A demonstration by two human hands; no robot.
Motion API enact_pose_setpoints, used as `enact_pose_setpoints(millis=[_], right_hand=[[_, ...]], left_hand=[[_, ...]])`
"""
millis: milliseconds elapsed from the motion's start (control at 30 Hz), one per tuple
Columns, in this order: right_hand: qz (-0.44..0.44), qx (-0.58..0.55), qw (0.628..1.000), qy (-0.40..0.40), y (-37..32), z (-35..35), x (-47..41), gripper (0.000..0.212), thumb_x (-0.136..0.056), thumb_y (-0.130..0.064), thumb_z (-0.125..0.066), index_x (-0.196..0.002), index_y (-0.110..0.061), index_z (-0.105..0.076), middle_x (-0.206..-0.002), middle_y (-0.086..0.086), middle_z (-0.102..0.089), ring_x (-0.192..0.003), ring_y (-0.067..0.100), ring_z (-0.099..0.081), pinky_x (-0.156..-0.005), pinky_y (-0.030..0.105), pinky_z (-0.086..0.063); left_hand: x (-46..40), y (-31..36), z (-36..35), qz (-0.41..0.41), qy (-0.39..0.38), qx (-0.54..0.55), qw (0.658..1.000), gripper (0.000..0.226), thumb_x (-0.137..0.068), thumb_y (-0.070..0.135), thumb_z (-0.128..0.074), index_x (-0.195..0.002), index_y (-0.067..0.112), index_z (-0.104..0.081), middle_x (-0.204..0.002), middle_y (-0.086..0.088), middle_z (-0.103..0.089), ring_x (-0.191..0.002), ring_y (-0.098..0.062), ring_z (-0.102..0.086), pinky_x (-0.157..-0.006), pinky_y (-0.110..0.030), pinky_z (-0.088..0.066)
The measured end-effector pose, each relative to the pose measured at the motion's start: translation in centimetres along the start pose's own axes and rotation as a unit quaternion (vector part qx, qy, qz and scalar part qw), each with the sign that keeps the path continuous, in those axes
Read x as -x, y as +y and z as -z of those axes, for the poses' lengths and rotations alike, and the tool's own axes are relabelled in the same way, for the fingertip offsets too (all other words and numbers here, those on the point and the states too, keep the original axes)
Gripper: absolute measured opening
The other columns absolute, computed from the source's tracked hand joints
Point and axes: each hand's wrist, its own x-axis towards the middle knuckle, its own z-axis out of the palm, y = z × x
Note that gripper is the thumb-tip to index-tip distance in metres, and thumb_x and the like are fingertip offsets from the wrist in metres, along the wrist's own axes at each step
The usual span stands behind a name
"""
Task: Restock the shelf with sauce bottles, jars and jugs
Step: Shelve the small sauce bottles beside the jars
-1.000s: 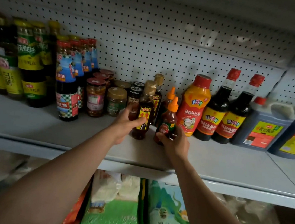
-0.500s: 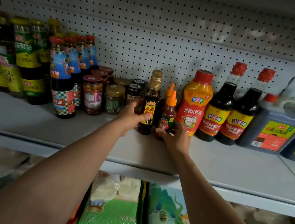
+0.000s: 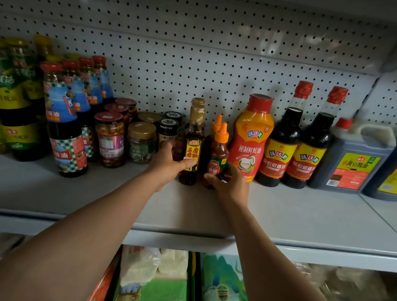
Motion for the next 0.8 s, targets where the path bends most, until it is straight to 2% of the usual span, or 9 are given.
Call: enact_pose_setpoints(millis=[200, 367, 533, 633, 733, 800], right_hand=[[0.012, 0.023, 1.0, -0.009, -0.19, 0.01, -0.1, 0.05, -0.08, -0.038, -0.083, -0.124, -0.024, -0.065, -0.106, -0.012, -0.068, -0.095, 0.007, -0.062, -0.072, 0.015, -0.045], [0.017, 0.028, 0.999, -0.017, 0.18, -0.37, -0.17, 0.05, -0.082, -0.042, -0.081, -0.125, -0.025, -0.063, -0.115, -0.006, -0.072, -0.103, 0.012, -0.067, -0.088, 0.037, -0.057], [0.006, 0.006, 1.0, -0.029, -0.31, -0.23, 0.02, 0.048, -0.089, -0.04, -0.074, -0.132, -0.023, -0.062, -0.121, -0.003, -0.071, -0.109, 0.013, -0.066, -0.095, 0.038, -0.055], [0.012, 0.021, 0.999, -0.024, -0.28, -0.23, 0.1, 0.047, -0.088, -0.042, -0.075, -0.128, -0.022, -0.064, -0.12, -0.003, -0.072, -0.108, 0.013, -0.067, -0.094, 0.04, -0.056], [0.011, 0.026, 1.0, -0.004, -0.39, -0.22, 0.15, 0.049, -0.084, -0.042, -0.079, -0.125, -0.019, -0.066, -0.119, 0.001, -0.072, -0.107, 0.016, -0.067, -0.09, 0.036, -0.056], [0.014, 0.039, 0.999, 0.001, -0.54, -0.06, 0.24, 0.047, -0.083, -0.042, -0.079, -0.121, -0.017, -0.068, -0.115, 0.0, -0.073, -0.099, 0.012, -0.067, -0.08, 0.026, -0.053]], left_hand=[[-0.08, 0.14, 0.21, -0.024, -0.006, -0.035, 0.999, 0.068, -0.079, 0.033, -0.081, -0.135, 0.027, -0.044, -0.13, 0.003, -0.059, -0.118, -0.021, -0.056, -0.099, -0.05, -0.049], [0.02, 0.11, 0.33, -0.023, 0.0, -0.044, 0.999, 0.07, -0.077, 0.038, -0.081, -0.135, 0.028, -0.043, -0.132, 0.001, -0.059, -0.119, -0.023, -0.056, -0.098, -0.05, -0.05], [-0.05, -0.06, 0.35, -0.02, -0.001, -0.039, 0.999, 0.069, -0.075, 0.04, -0.083, -0.132, 0.028, -0.045, -0.127, 0.0, -0.06, -0.115, -0.023, -0.058, -0.094, -0.049, -0.053], [-0.08, 0.02, 0.41, -0.017, -0.005, -0.034, 0.999, 0.07, -0.074, 0.04, -0.083, -0.132, 0.028, -0.044, -0.127, -0.001, -0.06, -0.115, -0.024, -0.058, -0.094, -0.05, -0.053], [0.04, 0.13, 0.47, -0.015, -0.003, -0.043, 0.999, 0.074, -0.075, 0.041, -0.082, -0.135, 0.026, -0.043, -0.132, -0.002, -0.058, -0.119, -0.025, -0.057, -0.094, -0.05, -0.053], [0.29, 0.32, 0.58, -0.019, -0.006, -0.061, 0.998, 0.076, -0.076, 0.043, -0.081, -0.139, 0.024, -0.042, -0.136, -0.002, -0.056, -0.124, -0.026, -0.054, -0.099, -0.048, -0.05]])
